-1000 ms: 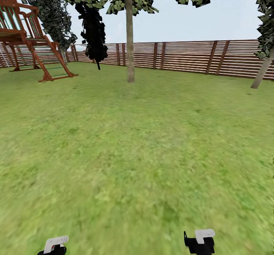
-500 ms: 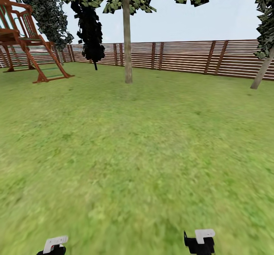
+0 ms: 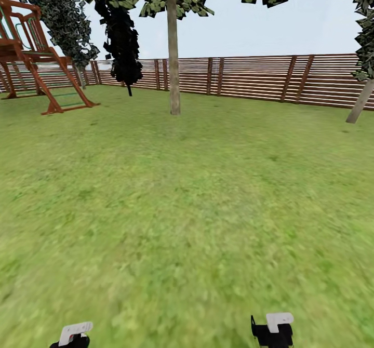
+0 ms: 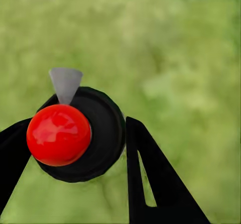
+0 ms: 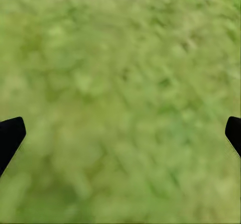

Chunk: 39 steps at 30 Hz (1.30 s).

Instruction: In the garden, pick up the pesticide atomizer on the floor and spray pesticide onto both trees until each tree trunk is fully covered.

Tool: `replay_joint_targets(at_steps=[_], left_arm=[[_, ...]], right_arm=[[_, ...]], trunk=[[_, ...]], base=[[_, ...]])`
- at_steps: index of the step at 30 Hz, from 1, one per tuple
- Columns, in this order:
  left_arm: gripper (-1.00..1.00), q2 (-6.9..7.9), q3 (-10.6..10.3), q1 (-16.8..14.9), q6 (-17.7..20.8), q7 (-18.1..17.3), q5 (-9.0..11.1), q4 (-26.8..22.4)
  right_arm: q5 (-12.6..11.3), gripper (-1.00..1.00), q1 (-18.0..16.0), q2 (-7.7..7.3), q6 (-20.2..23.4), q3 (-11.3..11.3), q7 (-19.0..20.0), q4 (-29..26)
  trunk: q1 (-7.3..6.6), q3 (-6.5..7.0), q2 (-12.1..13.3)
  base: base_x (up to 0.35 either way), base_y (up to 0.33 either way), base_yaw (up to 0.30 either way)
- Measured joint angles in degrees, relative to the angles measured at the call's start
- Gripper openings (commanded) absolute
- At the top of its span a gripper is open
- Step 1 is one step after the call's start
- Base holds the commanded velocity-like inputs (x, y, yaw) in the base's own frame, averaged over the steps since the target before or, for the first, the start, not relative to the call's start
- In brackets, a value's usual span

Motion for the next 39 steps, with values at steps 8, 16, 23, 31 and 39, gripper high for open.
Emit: replay_joint_targets(at_steps=[8, 16, 23, 31, 39], left_arm=[[-1.0, 0.0, 0.0, -0.01, -0.05, 0.0, 0.0, 0.0], [-1.0, 0.0, 0.0, -0.01, -0.02, 0.0, 0.0, 0.0], [-1.0, 0.06, 0.01, 0.01, 0.02, 0.0, 0.0, 0.0], [-1.0, 0.06, 0.01, 0.0, 0.02, 0.0, 0.0, 0.0], [-1.0, 0.05, 0.0, -0.01, 0.02, 0.0, 0.0, 0.0]], right_arm=[[-0.01, 1.0, 0.0, 0.0, 0.0, 0.0, 0.0, 0.0], [-0.01, 1.0, 0.0, 0.0, 0.0, 0.0, 0.0, 0.0], [0.0, 1.0, 0.0, 0.0, 0.0, 0.0, 0.0, 0.05], [0.06, 1.0, 0.0, -0.09, 0.0, 0.0, 0.0, 0.03], [0.06, 1.0, 0.0, -0.09, 0.0, 0.0, 0.0, 0.04]], trunk=[[0.0, 0.0, 0.0], [0.0, 0.0, 0.0], [0.0, 0.0, 0.0], [0.0, 0.0, 0.0], [0.0, 0.0, 0.0]], base=[[0.34, 0.0, 0.0], [0.34, 0.0, 0.0], [0.34, 0.0, 0.0], [0.34, 0.0, 0.0], [0.34, 0.0, 0.0]])
